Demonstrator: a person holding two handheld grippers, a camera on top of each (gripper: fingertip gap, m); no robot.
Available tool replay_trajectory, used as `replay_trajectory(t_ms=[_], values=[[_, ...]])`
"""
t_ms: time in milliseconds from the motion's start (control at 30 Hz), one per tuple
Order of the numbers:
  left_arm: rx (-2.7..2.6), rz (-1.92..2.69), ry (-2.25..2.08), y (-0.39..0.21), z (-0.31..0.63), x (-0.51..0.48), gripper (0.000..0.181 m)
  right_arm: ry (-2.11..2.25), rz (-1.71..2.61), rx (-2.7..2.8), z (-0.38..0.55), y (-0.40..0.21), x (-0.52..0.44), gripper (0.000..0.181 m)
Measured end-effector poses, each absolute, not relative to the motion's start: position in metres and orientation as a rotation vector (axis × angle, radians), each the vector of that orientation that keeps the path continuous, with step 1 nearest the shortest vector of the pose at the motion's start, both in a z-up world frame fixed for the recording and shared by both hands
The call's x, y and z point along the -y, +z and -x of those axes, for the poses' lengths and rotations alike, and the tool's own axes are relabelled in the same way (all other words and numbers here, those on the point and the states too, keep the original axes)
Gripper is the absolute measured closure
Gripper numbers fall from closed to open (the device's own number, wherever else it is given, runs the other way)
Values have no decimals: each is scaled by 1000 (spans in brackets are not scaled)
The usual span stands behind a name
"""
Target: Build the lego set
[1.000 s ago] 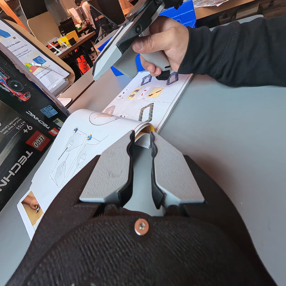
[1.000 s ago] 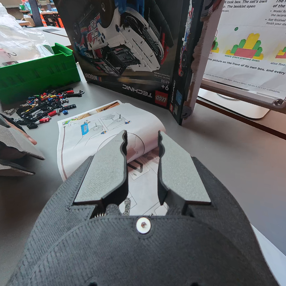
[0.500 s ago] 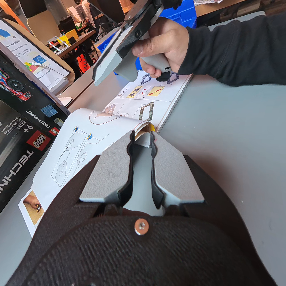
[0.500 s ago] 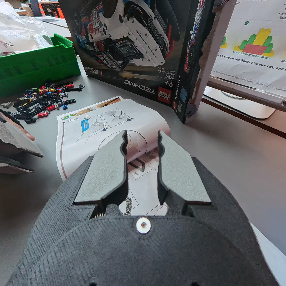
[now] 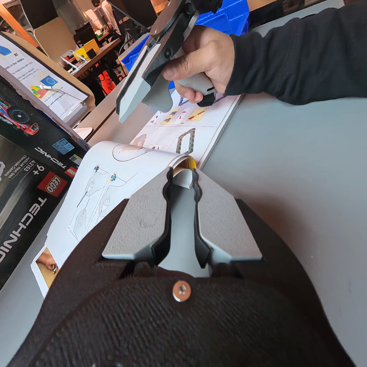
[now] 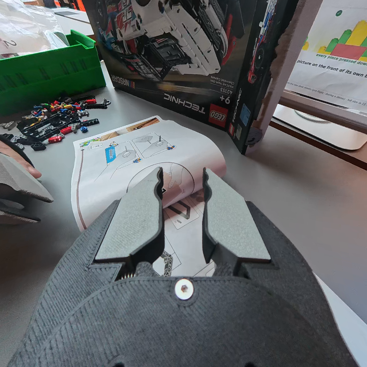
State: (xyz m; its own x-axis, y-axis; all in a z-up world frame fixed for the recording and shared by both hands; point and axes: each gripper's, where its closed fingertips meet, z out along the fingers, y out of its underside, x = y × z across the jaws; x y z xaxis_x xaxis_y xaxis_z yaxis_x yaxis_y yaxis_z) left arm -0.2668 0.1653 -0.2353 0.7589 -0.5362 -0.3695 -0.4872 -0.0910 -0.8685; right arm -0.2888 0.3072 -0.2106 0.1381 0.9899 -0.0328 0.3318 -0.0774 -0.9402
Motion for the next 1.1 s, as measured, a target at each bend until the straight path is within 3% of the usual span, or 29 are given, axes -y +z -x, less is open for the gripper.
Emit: replay_trajectory(t_ms=[700, 1100], values=[[-865, 1728, 33, -241, 266, -163, 166, 939, 1563, 1381, 297, -229, -303, 146], [-723, 1610, 103, -209, 284, -168, 175, 933, 1524, 1377, 298, -224, -301, 144]])
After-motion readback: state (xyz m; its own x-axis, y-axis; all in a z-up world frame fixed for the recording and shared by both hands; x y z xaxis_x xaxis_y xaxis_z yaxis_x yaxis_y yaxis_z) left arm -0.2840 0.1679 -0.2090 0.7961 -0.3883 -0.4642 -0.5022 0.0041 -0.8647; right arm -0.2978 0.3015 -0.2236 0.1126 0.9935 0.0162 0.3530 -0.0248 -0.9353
